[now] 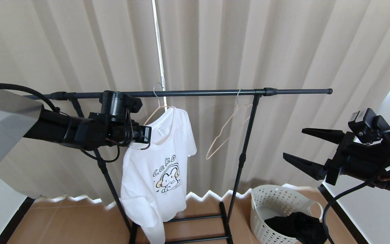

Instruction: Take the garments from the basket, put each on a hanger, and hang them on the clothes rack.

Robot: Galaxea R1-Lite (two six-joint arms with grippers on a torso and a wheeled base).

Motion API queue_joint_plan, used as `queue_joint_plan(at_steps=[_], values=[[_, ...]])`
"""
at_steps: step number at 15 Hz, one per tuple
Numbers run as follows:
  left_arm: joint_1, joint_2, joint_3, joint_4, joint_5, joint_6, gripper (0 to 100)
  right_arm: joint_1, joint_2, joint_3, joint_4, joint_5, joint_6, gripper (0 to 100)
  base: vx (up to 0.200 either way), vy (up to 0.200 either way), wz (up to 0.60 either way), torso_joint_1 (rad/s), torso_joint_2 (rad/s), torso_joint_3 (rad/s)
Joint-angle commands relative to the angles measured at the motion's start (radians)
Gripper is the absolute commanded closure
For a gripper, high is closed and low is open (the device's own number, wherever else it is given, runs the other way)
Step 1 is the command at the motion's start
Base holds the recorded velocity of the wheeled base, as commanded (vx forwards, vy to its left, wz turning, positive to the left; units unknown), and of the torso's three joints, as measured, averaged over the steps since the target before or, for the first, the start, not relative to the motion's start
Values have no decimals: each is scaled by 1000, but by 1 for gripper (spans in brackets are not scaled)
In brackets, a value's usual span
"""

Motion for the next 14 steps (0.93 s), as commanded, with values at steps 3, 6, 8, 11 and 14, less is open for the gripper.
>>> queue_joint_plan(at_steps=[3,6,8,11,14], values=[[-5,52,-42,0,6,-30,100,2,17,3,-4,0,-1,0,0,0,0,0,0,0],[-5,58,-41,-2,6,-32,100,2,17,3,-2,0,-1,0,0,0,0,0,0,0],[-7,69,-39,-3,6,-32,100,2,19,3,-2,0,-1,0,0,0,0,0,0,0],[-7,78,-41,-5,6,-32,100,2,19,1,-2,0,-1,0,0,0,0,0,0,0],[-8,87,-45,-3,6,-32,100,2,30,3,-4,0,-1,0,0,0,0,0,0,0]])
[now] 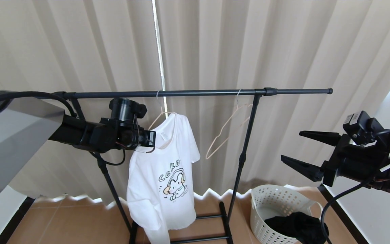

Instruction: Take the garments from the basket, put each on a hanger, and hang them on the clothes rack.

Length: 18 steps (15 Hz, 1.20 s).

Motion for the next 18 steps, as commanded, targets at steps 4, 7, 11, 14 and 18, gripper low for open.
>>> queue_joint_plan(at_steps=[4,7,11,14,18], values=[[0,-5,1,3,-1,-2,0,0,6,1,-1,1,-1,0,0,0,0,0,0,0],[-3,-78,52,7,-1,3,0,0,-5,1,-1,1,-1,0,0,0,0,0,0,0],[-3,-351,245,7,0,6,0,0,-66,1,-1,2,5,0,0,0,0,0,0,0],[0,-571,402,1,0,6,0,2,-135,16,-2,9,104,0,0,0,0,0,0,0],[-3,-876,699,-42,-7,9,0,0,-288,108,-2,10,147,0,0,0,0,0,0,0]])
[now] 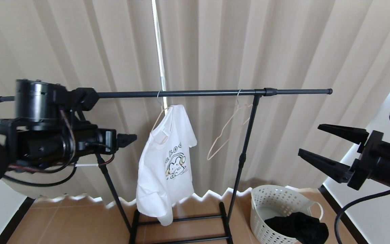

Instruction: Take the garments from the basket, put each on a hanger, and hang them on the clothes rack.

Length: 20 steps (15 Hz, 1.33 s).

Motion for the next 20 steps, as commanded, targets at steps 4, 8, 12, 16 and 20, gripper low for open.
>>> queue_joint_plan(at_steps=[4,8,12,16,20], values=[[-54,-508,450,-89,3,5,0,0,-309,233,15,-5,21,0,0,0,0,0,0,0],[-53,-680,628,-87,1,20,0,0,-516,409,36,-7,18,0,0,0,0,0,0,0],[-53,-799,775,-83,1,32,0,0,-962,409,561,-11,25,0,0,0,0,0,0,0],[-46,-910,875,-80,41,66,0,-6,-1211,409,791,-91,32,0,0,0,0,0,0,0],[-46,-1114,876,60,69,135,0,-8,-1255,409,794,-260,53,0,0,0,0,0,0,0]])
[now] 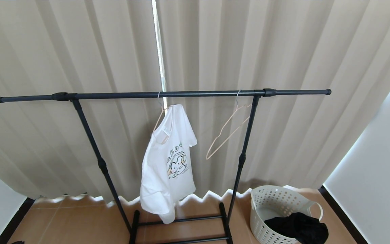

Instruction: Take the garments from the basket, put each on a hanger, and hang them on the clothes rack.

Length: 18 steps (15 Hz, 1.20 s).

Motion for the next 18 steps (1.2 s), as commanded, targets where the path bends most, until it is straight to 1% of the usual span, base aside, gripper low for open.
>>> queue_joint_plan(at_steps=[1,2,4,6,7,8,9,10,12,14,15,16,17,18], values=[[-2,-177,4,124,-1,22,0,-1,-54,0,3,-43,1,0,0,0,0,0,0,0],[6,-197,4,136,1,22,0,-1,-54,0,3,-60,1,0,0,0,0,0,0,0],[44,-210,4,136,3,24,0,-1,-54,0,5,-62,2,0,0,0,0,0,0,0],[144,-226,4,136,3,27,0,-1,-54,0,11,-69,9,0,0,0,0,0,0,0],[201,-261,4,138,3,27,0,-1,-54,0,11,-71,15,0,0,0,0,0,0,0],[230,-289,4,138,1,27,0,-1,-54,0,11,-72,16,0,0,0,0,0,0,0],[275,-336,4,138,-1,29,0,-8,-54,0,9,-79,18,0,0,0,0,0,0,0],[294,-421,4,138,-5,38,0,-39,-56,0,9,-91,18,0,0,0,0,0,0,0],[302,-551,4,141,-30,36,0,-97,-92,0,12,-94,13,0,0,0,0,0,0,0],[305,-560,4,142,-42,16,0,-114,-146,0,12,-95,13,0,0,0,0,0,0,0],[305,-562,4,141,-43,-30,0,-116,-146,0,6,-92,22,0,0,0,0,0,0,0],[305,-562,4,138,-43,-45,0,-116,-146,0,6,-92,29,0,0,0,0,0,0,0],[305,-562,4,138,-43,-83,0,-116,-146,0,6,-92,32,0,0,0,0,0,0,0],[305,-562,4,136,-42,-83,0,-116,-146,0,6,-92,29,0,0,0,0,0,0,0]])
